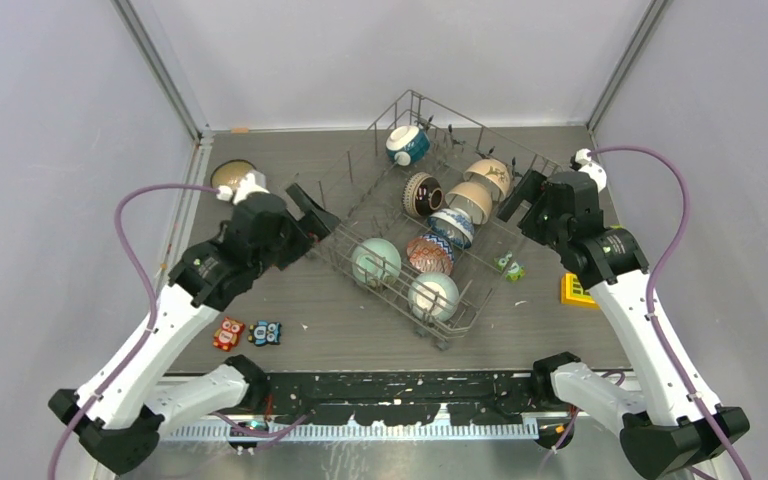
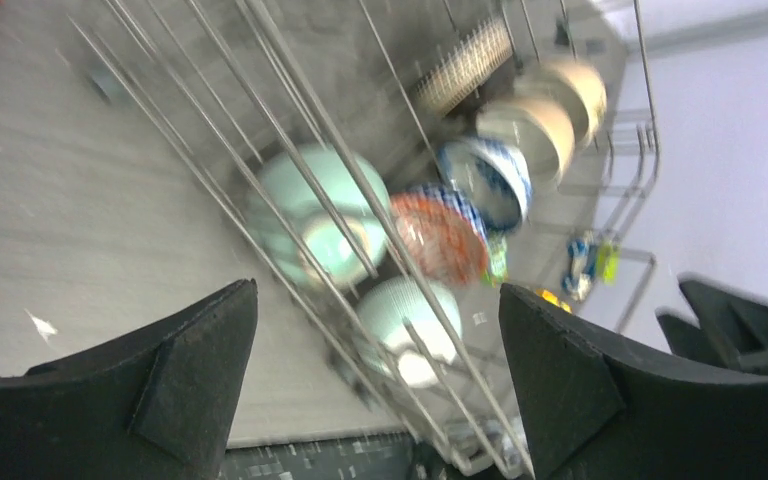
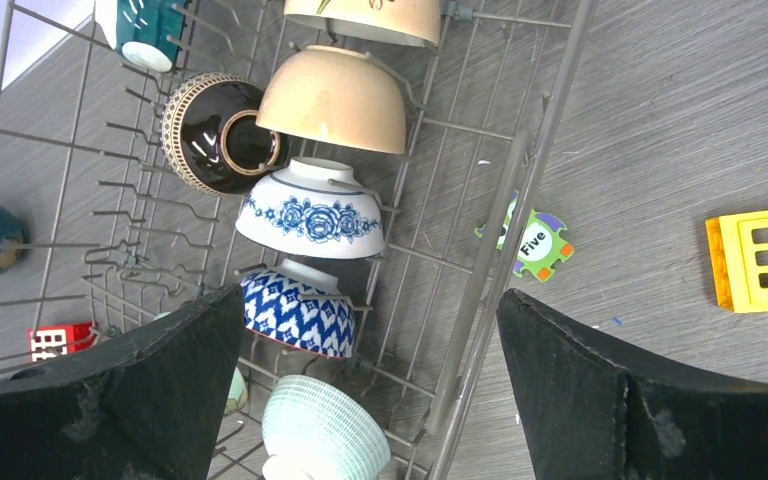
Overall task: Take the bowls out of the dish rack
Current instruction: Adjust the dish rack at the center of the board.
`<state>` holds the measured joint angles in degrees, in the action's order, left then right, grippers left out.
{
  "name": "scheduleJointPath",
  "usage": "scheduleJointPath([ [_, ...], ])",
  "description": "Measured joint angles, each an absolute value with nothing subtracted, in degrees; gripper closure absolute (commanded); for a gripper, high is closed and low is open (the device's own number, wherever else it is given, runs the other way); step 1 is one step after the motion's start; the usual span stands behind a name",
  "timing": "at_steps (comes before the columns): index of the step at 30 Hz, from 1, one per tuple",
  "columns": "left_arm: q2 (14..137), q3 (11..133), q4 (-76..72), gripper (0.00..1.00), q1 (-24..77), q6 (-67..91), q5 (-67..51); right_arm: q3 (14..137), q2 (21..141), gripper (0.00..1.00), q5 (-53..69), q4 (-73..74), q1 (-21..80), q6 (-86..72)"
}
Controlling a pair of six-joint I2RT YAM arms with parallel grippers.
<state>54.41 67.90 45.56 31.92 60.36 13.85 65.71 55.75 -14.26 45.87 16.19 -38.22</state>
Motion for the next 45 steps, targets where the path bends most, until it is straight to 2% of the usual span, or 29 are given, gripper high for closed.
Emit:
scheduleJointPath([
  [3, 55.5, 68.4, 49.0, 0.07, 42.2, 68.7, 18.2, 65.8, 55.8, 0.0, -14.3, 45.9, 16.4, -38.5],
  [6, 59.2, 71.8, 52.7, 0.1, 48.3, 75.2, 21.8, 65.8, 56.0, 0.0, -14.2, 46.0, 16.4, -38.9],
  [14, 69.4, 74.3, 54.9, 0.22, 52.1, 86.0, 26.8, 65.8, 56.0, 0.0, -14.0, 46.0, 16.8, -39.2],
  [20, 73.7, 75.6, 55.5, 0.36, 52.2, 87.1, 29.1, 65.9, 55.6, 0.0, -13.9, 46.4, 17.3, -39.1],
  [23, 74.3, 75.7, 55.6, 0.46, 52.2, 86.5, 30.2, 66.5, 55.6, 0.0, -14.0, 47.1, 17.6, -38.7],
  [34, 74.1, 75.9, 53.3, 0.97, 48.7, 80.1, 29.1, 72.7, 59.0, 0.0, -17.5, 48.4, 18.4, -35.1],
  [35, 74.0, 75.9, 53.2, 0.99, 48.3, 80.3, 28.7, 73.4, 59.9, 0.0, -18.2, 48.4, 18.5, -34.7],
  [45, 72.5, 74.2, 48.3, 1.0, 38.5, 66.8, 20.4, 76.6, 71.5, 0.0, -26.5, 40.6, 17.8, -28.2],
])
